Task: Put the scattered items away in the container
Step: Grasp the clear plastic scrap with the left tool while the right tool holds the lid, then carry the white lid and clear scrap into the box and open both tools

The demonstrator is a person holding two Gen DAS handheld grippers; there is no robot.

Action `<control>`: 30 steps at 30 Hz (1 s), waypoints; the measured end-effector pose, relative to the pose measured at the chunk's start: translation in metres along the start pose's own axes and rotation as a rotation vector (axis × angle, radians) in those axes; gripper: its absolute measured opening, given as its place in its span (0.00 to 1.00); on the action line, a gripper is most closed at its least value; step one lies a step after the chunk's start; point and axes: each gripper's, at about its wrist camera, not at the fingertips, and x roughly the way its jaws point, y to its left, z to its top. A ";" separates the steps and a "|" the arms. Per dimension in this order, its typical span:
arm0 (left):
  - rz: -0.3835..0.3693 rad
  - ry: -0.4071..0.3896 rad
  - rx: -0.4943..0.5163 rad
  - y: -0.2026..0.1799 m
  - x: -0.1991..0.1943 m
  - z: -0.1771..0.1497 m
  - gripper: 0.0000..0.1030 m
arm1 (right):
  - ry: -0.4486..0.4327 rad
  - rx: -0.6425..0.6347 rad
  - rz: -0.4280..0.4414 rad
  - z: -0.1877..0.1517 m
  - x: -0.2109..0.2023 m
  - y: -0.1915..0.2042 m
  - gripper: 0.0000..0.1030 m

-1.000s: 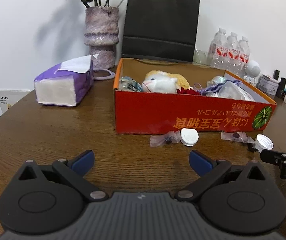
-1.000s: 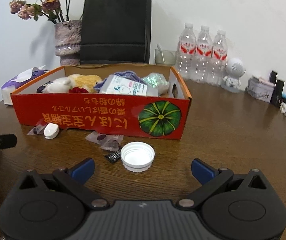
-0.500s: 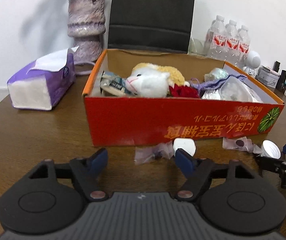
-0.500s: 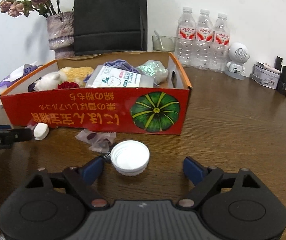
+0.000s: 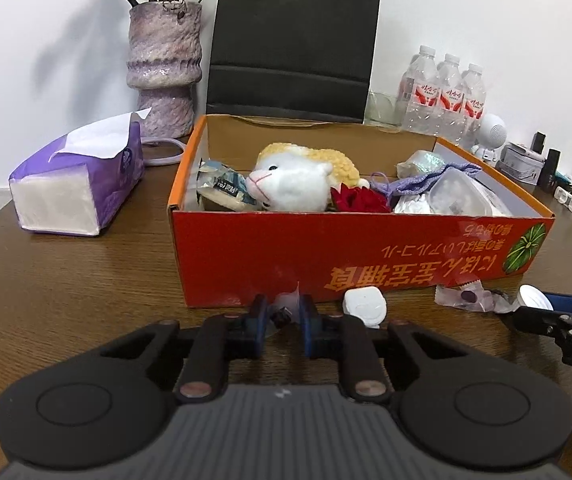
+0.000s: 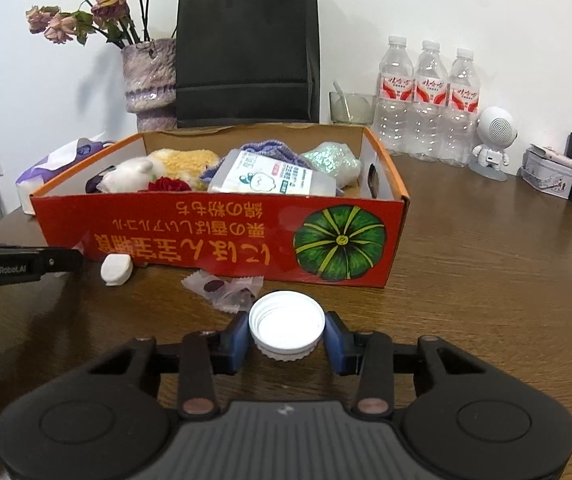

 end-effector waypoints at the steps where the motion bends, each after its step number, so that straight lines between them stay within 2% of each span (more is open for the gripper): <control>1: -0.001 -0.001 0.003 -0.001 0.000 0.000 0.16 | -0.004 -0.001 -0.002 0.000 -0.001 0.000 0.38; 10: 0.031 -0.008 -0.012 0.001 -0.003 -0.001 0.16 | -0.043 -0.001 -0.005 0.000 -0.007 -0.001 0.38; 17: 0.093 -0.007 -0.007 -0.001 -0.010 -0.005 0.16 | -0.058 -0.006 -0.002 -0.001 -0.010 0.001 0.38; 30: 0.092 -0.042 -0.034 0.000 -0.042 -0.010 0.16 | -0.124 -0.024 -0.019 -0.002 -0.023 0.009 0.38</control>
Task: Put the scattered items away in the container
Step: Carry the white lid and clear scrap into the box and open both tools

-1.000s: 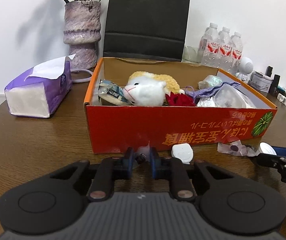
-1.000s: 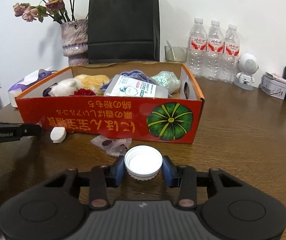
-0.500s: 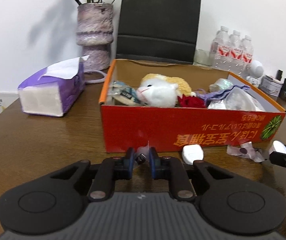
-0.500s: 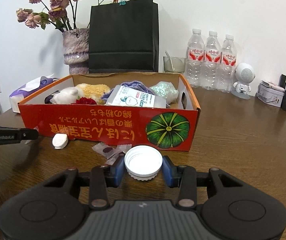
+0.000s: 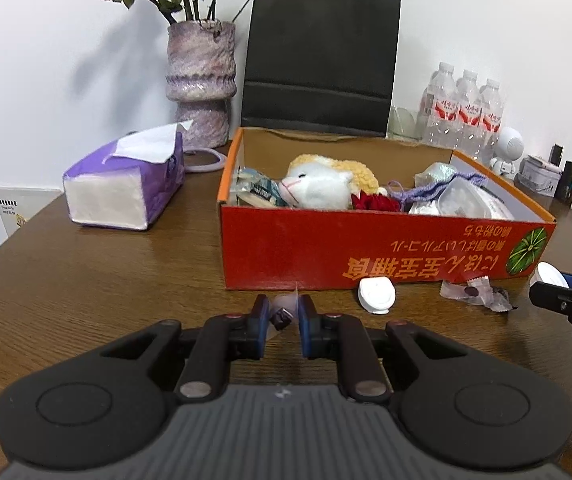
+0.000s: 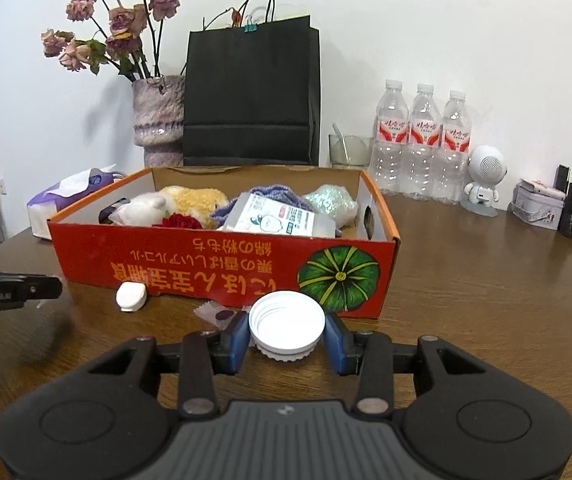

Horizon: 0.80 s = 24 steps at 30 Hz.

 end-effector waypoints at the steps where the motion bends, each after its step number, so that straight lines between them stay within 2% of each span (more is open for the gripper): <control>1: -0.003 -0.006 -0.001 0.001 -0.003 0.001 0.16 | -0.005 -0.001 -0.002 0.000 -0.002 0.001 0.38; 8: -0.032 -0.066 -0.006 0.001 -0.023 0.013 0.16 | -0.053 0.012 0.007 0.012 -0.017 -0.003 0.38; 15: -0.064 -0.129 -0.011 0.004 -0.036 0.028 0.16 | -0.043 0.065 0.030 0.027 -0.017 -0.017 0.38; 24: -0.115 -0.197 -0.006 0.004 -0.022 0.068 0.16 | -0.082 0.052 0.062 0.076 -0.003 -0.017 0.38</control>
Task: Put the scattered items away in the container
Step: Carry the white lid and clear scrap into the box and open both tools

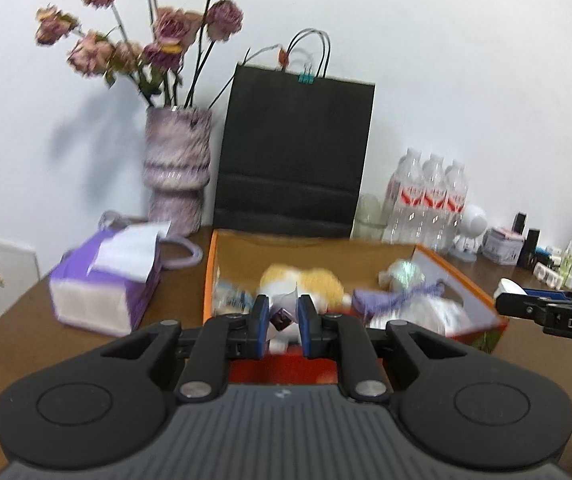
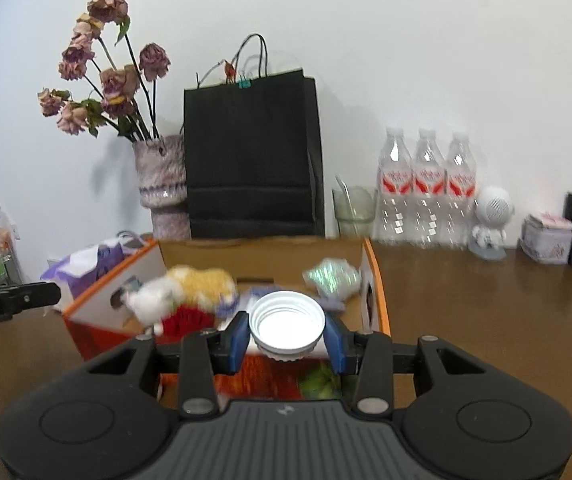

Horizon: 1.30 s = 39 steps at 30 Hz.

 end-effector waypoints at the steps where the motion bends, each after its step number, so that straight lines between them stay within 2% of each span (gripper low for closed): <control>1: -0.006 -0.009 0.002 -0.001 0.005 0.005 0.16 | -0.005 -0.004 0.000 0.007 0.006 0.002 0.38; 8: -0.052 -0.075 0.001 -0.013 0.048 0.036 0.16 | -0.050 0.059 0.011 0.047 0.058 0.007 0.38; 16: -0.095 0.030 0.005 -0.013 0.116 0.027 0.16 | 0.067 -0.013 0.017 0.041 0.119 0.011 0.38; 21: -0.088 0.059 0.008 -0.007 0.128 0.021 0.17 | 0.127 -0.026 0.015 0.034 0.137 0.010 0.39; 22: -0.086 0.064 0.002 -0.005 0.128 0.020 0.19 | 0.137 -0.026 0.015 0.033 0.138 0.010 0.44; 23: -0.083 0.068 0.000 -0.004 0.127 0.020 0.39 | 0.147 -0.027 0.014 0.033 0.139 0.010 0.68; 24: -0.080 0.075 0.002 -0.003 0.126 0.019 0.83 | 0.154 -0.030 0.007 0.033 0.138 0.010 0.98; 25: -0.064 0.075 0.003 -0.003 0.124 0.019 1.00 | 0.150 -0.035 -0.005 0.034 0.137 0.010 1.00; 28: -0.018 0.045 0.036 -0.006 0.117 0.020 1.00 | 0.141 -0.039 -0.019 0.037 0.130 0.009 1.00; 35: 0.010 0.050 0.025 -0.002 0.114 0.021 1.00 | 0.146 -0.030 -0.025 0.040 0.122 0.005 1.00; 39: 0.022 0.036 0.019 0.003 0.098 0.019 1.00 | 0.150 -0.018 -0.036 0.034 0.109 0.000 1.00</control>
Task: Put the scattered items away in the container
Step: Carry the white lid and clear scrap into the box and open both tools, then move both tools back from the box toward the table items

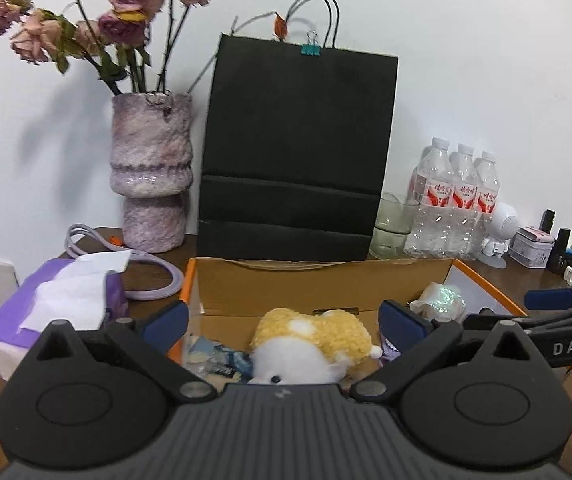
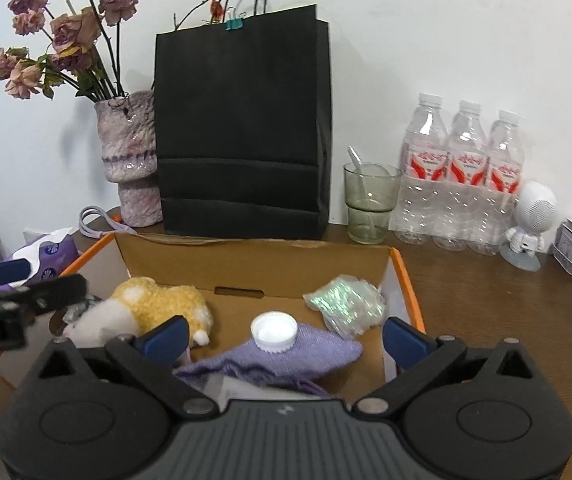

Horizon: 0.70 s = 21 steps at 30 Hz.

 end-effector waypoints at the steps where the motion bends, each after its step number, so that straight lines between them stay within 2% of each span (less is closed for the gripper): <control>1: 0.002 -0.003 -0.002 0.002 -0.006 -0.002 1.00 | -0.001 0.003 -0.003 -0.003 -0.004 -0.002 1.00; 5: -0.031 -0.031 -0.045 0.017 -0.036 -0.017 1.00 | -0.029 -0.001 -0.031 -0.020 -0.026 -0.010 1.00; 11: -0.027 0.023 -0.044 0.032 -0.072 -0.048 1.00 | -0.023 0.003 -0.050 -0.056 -0.060 -0.021 1.00; 17: -0.043 0.118 -0.034 0.021 -0.074 -0.072 1.00 | 0.051 -0.029 -0.045 -0.091 -0.063 -0.013 0.98; 21: -0.056 0.155 -0.016 -0.001 -0.063 -0.079 1.00 | 0.074 -0.039 -0.068 -0.099 -0.056 -0.006 0.92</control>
